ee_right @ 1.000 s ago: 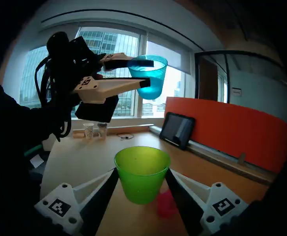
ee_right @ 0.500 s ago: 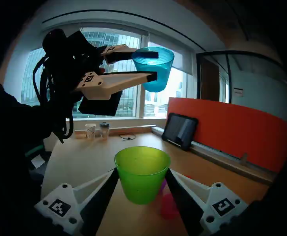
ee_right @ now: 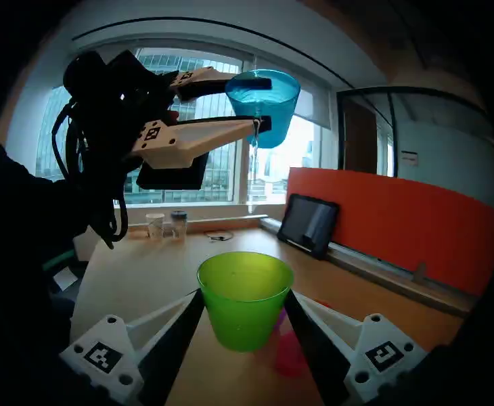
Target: Pour water
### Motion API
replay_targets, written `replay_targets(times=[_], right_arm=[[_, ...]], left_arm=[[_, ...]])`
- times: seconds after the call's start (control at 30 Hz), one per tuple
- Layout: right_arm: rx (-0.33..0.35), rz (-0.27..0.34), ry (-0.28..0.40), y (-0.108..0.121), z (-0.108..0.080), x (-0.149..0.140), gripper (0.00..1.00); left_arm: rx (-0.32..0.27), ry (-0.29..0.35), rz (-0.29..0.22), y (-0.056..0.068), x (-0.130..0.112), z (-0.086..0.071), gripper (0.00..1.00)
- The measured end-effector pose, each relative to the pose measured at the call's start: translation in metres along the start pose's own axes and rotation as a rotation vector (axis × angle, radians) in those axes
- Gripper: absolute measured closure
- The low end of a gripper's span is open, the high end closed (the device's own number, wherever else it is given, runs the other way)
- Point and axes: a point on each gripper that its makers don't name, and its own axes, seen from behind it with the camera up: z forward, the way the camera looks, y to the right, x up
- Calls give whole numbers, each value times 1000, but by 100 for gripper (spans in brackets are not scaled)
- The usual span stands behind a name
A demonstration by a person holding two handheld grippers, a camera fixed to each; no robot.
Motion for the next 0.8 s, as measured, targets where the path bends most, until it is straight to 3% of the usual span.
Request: replay_targets(times=[0.8], right_arm=[[-7,1,13,3,-3,4,12]], left_arm=[[21,18,132,-4,16,-1,15]])
